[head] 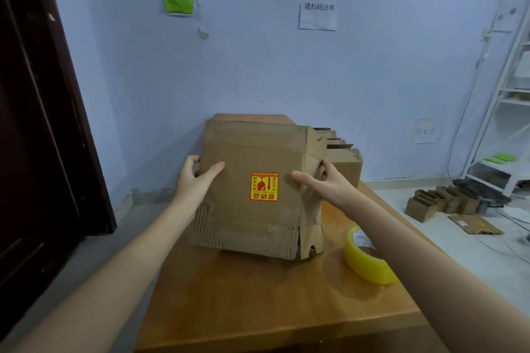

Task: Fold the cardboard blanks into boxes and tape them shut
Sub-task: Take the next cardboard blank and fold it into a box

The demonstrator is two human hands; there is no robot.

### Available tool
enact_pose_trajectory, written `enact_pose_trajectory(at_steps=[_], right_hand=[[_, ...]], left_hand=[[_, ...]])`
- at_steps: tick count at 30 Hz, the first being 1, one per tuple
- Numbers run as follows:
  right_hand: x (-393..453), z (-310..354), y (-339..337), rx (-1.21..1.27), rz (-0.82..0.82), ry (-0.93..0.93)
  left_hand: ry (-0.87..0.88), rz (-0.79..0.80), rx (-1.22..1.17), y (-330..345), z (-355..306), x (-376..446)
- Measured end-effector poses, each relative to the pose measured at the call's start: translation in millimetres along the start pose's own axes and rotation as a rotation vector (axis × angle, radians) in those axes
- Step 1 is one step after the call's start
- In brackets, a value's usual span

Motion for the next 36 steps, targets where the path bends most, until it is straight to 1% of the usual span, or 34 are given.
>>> enact_pose_trajectory(at_steps=[3, 6, 9, 11, 14, 17, 25, 27, 30, 32, 36], right_hand=[[-4, 3, 4, 0.056, 0.001, -0.044], [-9, 0, 10, 0.105, -0.018, -0.07], [-11, 2, 9, 0.18, -0.023, -0.109], [-11, 3, 10, 0.229, 0.038, -0.094], [-17, 5, 15, 0.154, 0.164, -0.058], [-24, 6, 13, 0.126, 0.184, -0.055], [-41, -3, 5, 0.212, 0.086, -0.008], [-41, -7, 3, 0.317, 0.047, 0.059], [-41, -2, 3, 0.427, 0.029, 0.121], [-40, 1, 2, 0.445, -0.003, 0.139], [-33, 6, -10, 0.422, -0.089, 0.15]], left_hand=[[0.003, 0.046, -0.039, -2, -2, -6], [-0.019, 0.071, -0.006, -7, 6, -7], [-0.003, 0.134, -0.062, -4, 8, -14], [0.02, 0.165, -0.107, -2, 4, -22], [0.013, 0.153, -0.201, -6, 5, -30], [-0.007, 0.168, -0.304, -9, 6, -38], [0.062, 0.242, -0.25, -4, 3, -66], [0.069, 0.253, -0.218, -1, 4, -72], [0.051, 0.237, -0.189, 4, 5, -78], [0.028, 0.206, -0.186, 5, 6, -79], [-0.08, 0.167, -0.222, 1, 5, -77]])
Point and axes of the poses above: each hand's wrist, its own x-axis towards the middle knuckle, its own y-axis out of the palm, z = x × y, the point moved 6 cm from there along x, towards the middle knuckle, and after that the axes turned 8 degrees about -y, right-handed, at the moved point
